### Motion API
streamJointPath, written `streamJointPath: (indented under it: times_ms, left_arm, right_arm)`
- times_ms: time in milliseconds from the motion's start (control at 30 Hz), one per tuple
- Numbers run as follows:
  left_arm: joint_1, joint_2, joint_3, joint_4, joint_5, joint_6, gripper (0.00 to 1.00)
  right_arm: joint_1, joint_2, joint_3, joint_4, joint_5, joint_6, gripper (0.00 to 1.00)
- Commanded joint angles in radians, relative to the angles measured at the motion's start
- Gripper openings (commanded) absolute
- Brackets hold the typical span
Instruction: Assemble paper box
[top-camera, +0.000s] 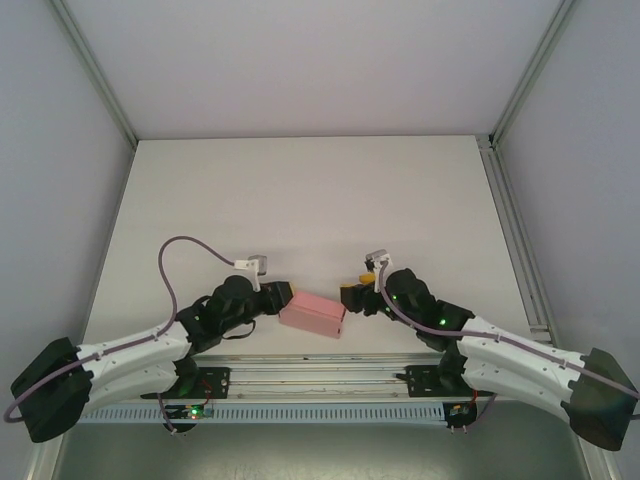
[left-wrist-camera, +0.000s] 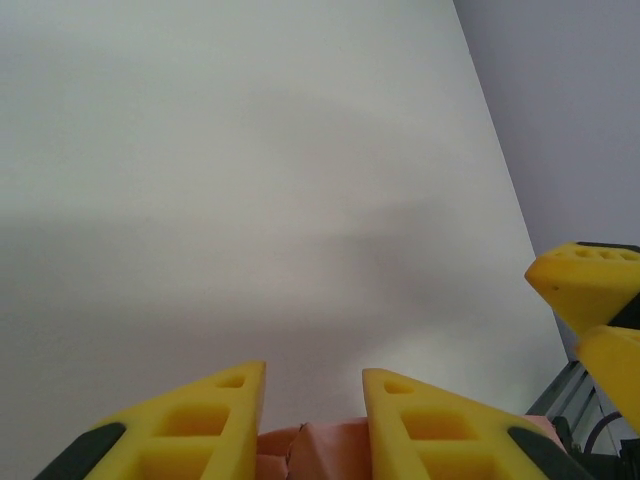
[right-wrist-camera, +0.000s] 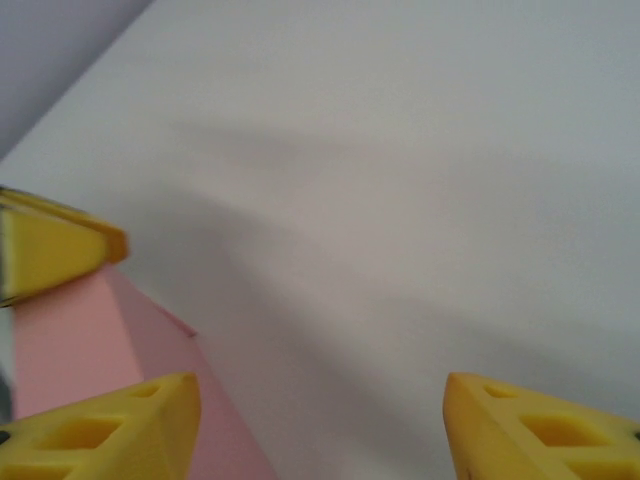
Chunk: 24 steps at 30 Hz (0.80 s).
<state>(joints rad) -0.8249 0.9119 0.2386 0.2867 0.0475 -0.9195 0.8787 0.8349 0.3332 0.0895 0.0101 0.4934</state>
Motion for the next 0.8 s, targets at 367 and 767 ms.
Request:
streamJointPath:
  times_ms: [367,767]
  left_arm:
    - [-0.017,0.017,-0.037,-0.191,-0.009,0.031,0.07]
    - [-0.019,-0.05,-0.079,-0.205,-0.031,-0.02,0.18]
  right_arm:
    - [0.072,0.147,-0.091,0.115,-0.179,-0.159,0.67]
    - [0.346,0.145,-0.188,0.176,0.127,-0.45,0.61]
